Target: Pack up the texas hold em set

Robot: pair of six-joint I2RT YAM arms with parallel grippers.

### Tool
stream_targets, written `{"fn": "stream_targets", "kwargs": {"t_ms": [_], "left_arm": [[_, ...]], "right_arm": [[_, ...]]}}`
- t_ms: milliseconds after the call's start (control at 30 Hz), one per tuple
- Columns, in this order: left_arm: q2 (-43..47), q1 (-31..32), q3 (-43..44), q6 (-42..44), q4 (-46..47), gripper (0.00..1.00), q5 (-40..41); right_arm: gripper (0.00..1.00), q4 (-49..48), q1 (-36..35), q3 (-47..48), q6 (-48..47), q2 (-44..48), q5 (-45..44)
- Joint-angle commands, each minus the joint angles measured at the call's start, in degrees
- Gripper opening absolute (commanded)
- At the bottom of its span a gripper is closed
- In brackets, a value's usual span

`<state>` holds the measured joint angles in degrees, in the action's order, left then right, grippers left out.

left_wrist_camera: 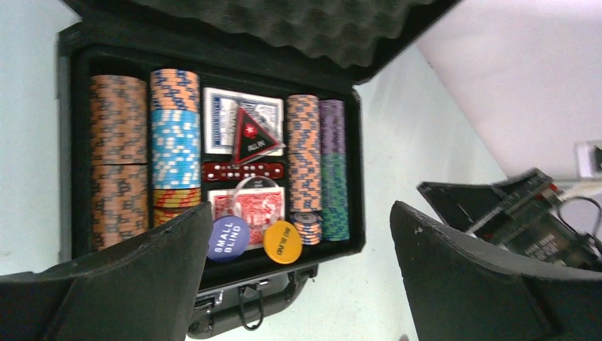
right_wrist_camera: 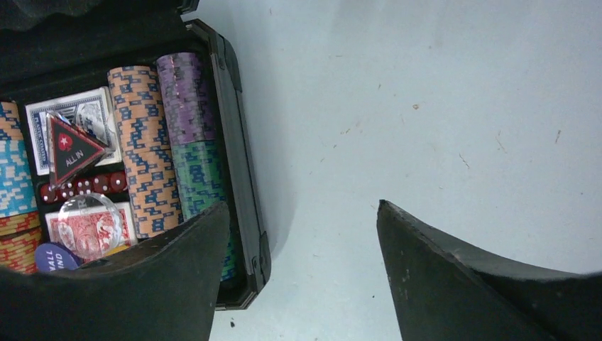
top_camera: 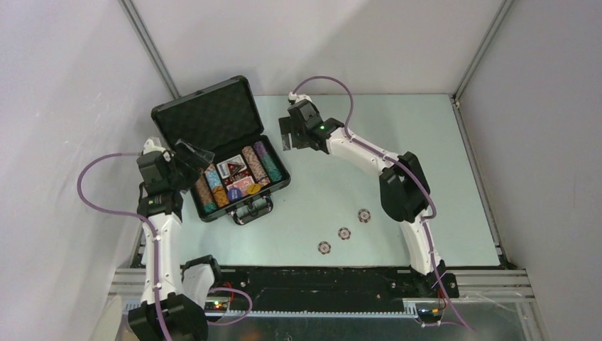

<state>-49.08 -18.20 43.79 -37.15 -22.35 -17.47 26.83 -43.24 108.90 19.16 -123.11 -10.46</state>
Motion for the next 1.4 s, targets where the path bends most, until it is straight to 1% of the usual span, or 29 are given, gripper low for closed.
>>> {"fn": "stream_targets", "kwargs": {"t_ms": [0, 100, 167, 200, 333, 500, 667, 900, 1067, 1200, 1367], "left_arm": [[-0.76, -0.77, -1.65, -3.33, -1.21, 1.00, 8.03], [-0.71, -0.85, -2.43, -4.59, -1.49, 1.00, 12.97], [-0.68, -0.77, -2.04, -4.83, -2.64, 1.00, 16.25], [-0.67, -0.89, -1.82, -5.08, -3.59, 1.00, 19.49], [-1.51, -1.59, -1.08, -7.13, -6.29, 1.00, 25.02], [-1.78, -1.75, -1.15, -9.09, -7.74, 1.00, 30.89], [-1.44, -2.24, -0.89, -9.75, -9.26, 1.00, 38.68], [-3.87, -5.97, -0.85, -11.94, -9.89, 0.99, 42.84], [-8.40, -5.75, -0.47, -12.77, -8.64, 0.98, 46.67], [-16.62, -4.10, 2.15, -10.98, -8.08, 0.97, 47.25], [-26.67, -3.92, 5.02, -10.69, -7.45, 0.98, 46.48]], "right_arm": [[0.81, -0.44, 1.65, 0.53, -1.82, -0.38, 7.40], [0.90, -0.38, 2.09, 1.04, -3.13, -2.03, 10.51], [0.92, -0.41, 2.03, 1.10, -3.62, -2.81, 12.17], [0.92, -0.67, 2.03, 1.03, -3.61, -3.05, 13.35], [0.95, -0.41, 1.88, 2.43, -3.38, -5.59, 15.26], [0.96, 0.66, 1.04, 3.71, -4.23, -8.06, 14.48], [0.96, 2.03, 0.88, 5.21, -4.03, -10.63, 12.83], [0.96, 1.34, 0.83, 2.78, -3.23, -9.85, 11.20], [0.96, -0.26, 0.76, 0.44, -2.48, -7.53, 12.32], [0.96, -1.17, 0.36, -1.42, -2.69, -5.29, 12.13], [0.96, -2.88, 0.30, -5.54, -2.59, -0.54, 12.10]]}}
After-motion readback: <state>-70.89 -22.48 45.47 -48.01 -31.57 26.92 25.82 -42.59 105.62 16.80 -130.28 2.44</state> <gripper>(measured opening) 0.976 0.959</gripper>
